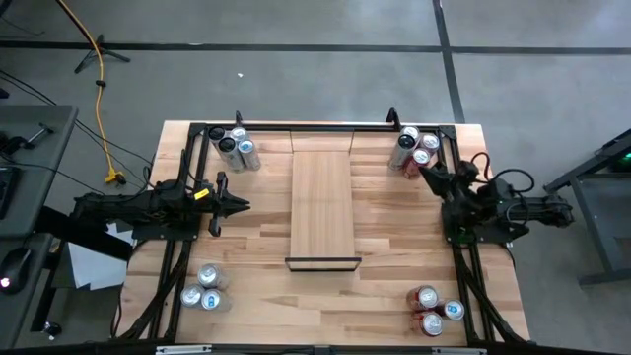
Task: Place canned beverage on shelf
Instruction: Put the top right white-pink soda can on the shelf
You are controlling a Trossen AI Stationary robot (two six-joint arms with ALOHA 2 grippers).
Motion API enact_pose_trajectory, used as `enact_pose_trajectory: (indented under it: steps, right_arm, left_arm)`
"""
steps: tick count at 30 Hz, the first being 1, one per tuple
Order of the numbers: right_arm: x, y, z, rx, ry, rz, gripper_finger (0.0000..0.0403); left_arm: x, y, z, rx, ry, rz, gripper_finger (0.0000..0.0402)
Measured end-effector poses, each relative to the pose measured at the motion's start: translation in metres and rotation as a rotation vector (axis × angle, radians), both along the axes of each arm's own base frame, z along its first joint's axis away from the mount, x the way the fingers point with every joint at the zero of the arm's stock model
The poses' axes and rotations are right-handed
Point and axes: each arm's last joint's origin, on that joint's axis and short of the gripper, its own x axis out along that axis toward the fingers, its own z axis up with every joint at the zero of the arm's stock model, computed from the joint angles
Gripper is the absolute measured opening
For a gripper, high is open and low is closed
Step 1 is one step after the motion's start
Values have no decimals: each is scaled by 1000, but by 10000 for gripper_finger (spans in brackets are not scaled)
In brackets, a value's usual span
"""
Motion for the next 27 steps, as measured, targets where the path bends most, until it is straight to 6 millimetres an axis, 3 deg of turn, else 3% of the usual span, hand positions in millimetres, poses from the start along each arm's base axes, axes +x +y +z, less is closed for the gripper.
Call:
enact_pose_trajectory:
  steps: [9, 14, 18, 22, 27]
  right_arm:
    - [-1, -1, 2, 36, -13, -37, 0]
    - [-2, -5, 3, 175, -52, -96, 18]
    - [0, -7, 18, 222, -47, -165, 84]
    - [6, -10, 53, 224, -16, -235, 179]
    - [28, -16, 104, 131, 257, -347, 288]
  left_arm:
    - [0, 0, 0, 0, 0, 0, 3]
    - [0, 0, 0, 0, 0, 0, 3]
    - [0, 0, 0, 0, 0, 0, 3]
    - [0, 0, 0, 0, 0, 0, 3]
    - [0, 0, 0, 0, 0, 0, 3]
